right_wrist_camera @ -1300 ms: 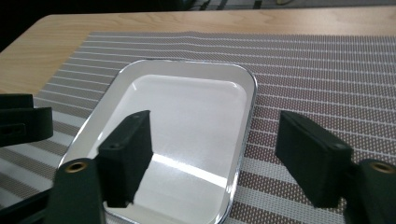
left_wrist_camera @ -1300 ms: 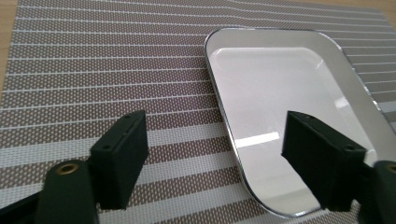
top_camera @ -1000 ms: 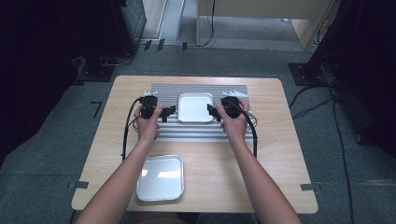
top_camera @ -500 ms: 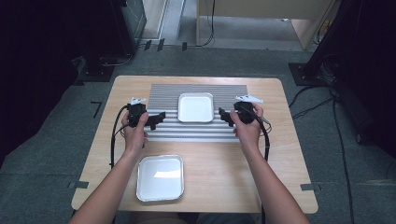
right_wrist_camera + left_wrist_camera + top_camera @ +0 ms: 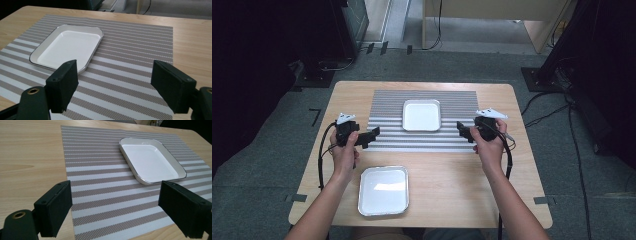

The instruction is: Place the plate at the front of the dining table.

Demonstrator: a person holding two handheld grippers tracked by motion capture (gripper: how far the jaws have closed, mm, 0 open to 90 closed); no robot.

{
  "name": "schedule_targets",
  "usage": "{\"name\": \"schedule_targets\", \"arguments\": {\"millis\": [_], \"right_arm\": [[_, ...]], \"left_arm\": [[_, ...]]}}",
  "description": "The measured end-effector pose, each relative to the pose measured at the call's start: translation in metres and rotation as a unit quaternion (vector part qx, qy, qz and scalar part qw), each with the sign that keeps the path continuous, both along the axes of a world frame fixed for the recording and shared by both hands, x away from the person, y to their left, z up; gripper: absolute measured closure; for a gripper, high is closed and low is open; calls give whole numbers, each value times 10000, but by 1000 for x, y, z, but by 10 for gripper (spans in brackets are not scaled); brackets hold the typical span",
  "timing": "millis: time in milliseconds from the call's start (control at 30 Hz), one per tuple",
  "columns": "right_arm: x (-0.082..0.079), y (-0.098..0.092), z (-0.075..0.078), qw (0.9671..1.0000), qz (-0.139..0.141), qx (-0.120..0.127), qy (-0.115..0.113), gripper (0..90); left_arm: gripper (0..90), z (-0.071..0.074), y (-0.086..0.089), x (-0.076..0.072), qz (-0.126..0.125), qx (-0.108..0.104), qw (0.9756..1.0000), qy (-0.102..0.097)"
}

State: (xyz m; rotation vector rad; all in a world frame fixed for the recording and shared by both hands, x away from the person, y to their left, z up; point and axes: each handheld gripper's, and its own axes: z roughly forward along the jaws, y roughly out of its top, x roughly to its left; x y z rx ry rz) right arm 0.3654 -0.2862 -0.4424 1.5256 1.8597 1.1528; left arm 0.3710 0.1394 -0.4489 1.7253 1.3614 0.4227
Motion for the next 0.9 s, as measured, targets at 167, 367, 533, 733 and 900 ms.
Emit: {"name": "schedule_targets", "arguments": {"millis": [167, 367, 533, 733, 900], "right_arm": [[-11, -10, -2, 9999, -20, -129, 41, 223], [-26, -24, -4, 9997, -67, -207, 77, 224], [-38, -33, -7, 9998, -94, -172, 84, 224], [-52, -46, -11, 9998, -167, -72, 92, 224], [-64, -59, -17, 9996, -261, -24, 136, 225]], "left_arm": [[115, -2, 11, -12, 10, 78, 10000, -45], [113, -5, 26, -27, 34, 110, 9999, -100], [112, -5, 36, -39, 81, 113, 9997, -192], [110, -7, 44, -52, 75, 160, 9995, -270], [110, -11, 51, -61, 117, 199, 9993, -289]]}}
